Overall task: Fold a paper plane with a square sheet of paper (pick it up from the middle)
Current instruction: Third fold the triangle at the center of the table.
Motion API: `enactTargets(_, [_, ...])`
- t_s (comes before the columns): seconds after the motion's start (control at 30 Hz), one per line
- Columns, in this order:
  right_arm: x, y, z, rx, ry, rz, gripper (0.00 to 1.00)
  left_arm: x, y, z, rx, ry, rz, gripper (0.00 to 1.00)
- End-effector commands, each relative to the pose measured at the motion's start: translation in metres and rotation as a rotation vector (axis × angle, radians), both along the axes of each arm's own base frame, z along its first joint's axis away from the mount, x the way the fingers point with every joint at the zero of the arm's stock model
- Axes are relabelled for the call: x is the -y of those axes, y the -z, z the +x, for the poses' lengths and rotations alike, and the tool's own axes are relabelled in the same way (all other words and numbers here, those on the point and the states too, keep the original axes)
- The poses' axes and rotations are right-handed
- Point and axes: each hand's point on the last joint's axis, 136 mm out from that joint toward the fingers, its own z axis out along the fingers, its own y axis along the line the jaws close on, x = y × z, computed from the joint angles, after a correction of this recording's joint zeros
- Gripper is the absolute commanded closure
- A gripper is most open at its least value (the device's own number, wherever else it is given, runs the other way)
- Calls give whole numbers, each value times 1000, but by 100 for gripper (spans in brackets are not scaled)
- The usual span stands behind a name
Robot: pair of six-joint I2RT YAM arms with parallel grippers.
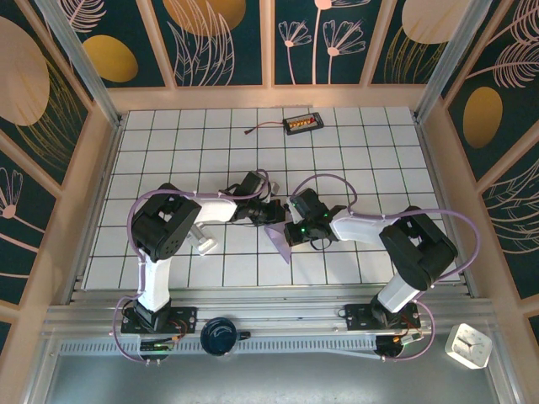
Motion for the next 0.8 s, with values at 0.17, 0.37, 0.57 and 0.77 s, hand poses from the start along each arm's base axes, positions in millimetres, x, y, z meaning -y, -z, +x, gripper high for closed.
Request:
enactTargets(0.17, [-5,-2,5,-2,-18,9,100,-21,47,-23,-107,13,127,100])
enactTargets(0.37, [-9,-3,4,-2,-29,34,100,-20,46,-22,-105,14,125,100])
enactTargets(0.57, [-5,2,5,6,-20,39,100,-20,45,-22,-105,12,125,100])
enactTargets(0.77, [-5,4,7,15,-15,50,100,-20,44,-21,-102,14,126,100])
